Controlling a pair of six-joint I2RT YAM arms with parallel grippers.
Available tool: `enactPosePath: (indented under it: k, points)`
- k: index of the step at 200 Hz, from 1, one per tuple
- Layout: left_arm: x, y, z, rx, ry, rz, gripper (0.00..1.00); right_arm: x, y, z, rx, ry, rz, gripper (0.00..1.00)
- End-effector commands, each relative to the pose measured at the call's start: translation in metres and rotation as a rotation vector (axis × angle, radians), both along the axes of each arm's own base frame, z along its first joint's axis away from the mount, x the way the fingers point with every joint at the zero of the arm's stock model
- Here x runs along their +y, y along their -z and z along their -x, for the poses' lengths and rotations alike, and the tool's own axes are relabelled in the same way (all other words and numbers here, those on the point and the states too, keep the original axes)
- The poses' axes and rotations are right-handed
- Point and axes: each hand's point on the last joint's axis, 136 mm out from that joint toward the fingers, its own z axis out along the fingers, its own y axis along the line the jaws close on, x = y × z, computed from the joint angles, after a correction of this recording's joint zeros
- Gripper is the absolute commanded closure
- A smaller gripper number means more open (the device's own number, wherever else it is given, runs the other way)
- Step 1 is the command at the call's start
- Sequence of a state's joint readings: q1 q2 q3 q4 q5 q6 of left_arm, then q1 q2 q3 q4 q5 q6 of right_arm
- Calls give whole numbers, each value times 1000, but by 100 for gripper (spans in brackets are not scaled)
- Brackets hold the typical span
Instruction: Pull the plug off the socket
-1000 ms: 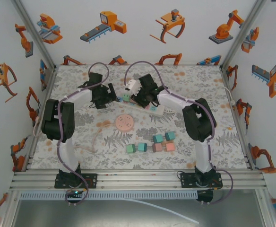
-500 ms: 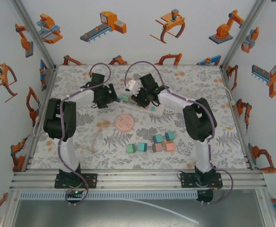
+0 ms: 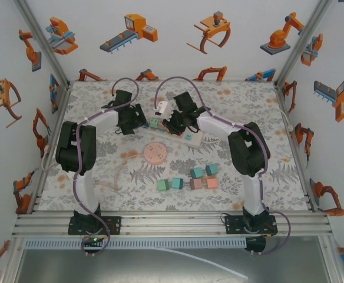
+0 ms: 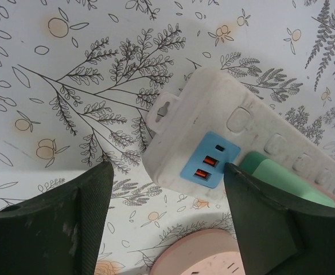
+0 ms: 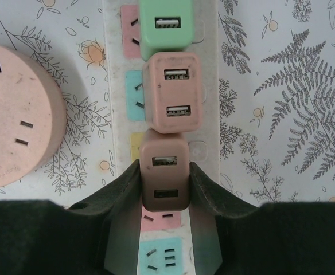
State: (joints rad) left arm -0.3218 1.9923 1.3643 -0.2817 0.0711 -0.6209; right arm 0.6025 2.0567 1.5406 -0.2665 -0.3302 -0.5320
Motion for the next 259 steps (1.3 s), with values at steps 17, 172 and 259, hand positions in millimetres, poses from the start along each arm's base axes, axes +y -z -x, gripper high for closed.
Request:
enactPosePath:
  k: [17, 172, 259]
  points:
    - [27, 45, 28, 158, -54, -140, 39, 11, -67, -6, -113, -19, -113, 81]
    - [9, -43, 9, -81, 28, -40, 33, -23, -184, 5, -134, 326, -488, 87]
    - [-69, -201, 66, -607, 665, 187, 25, -84, -178, 65, 327, 752, -890, 89]
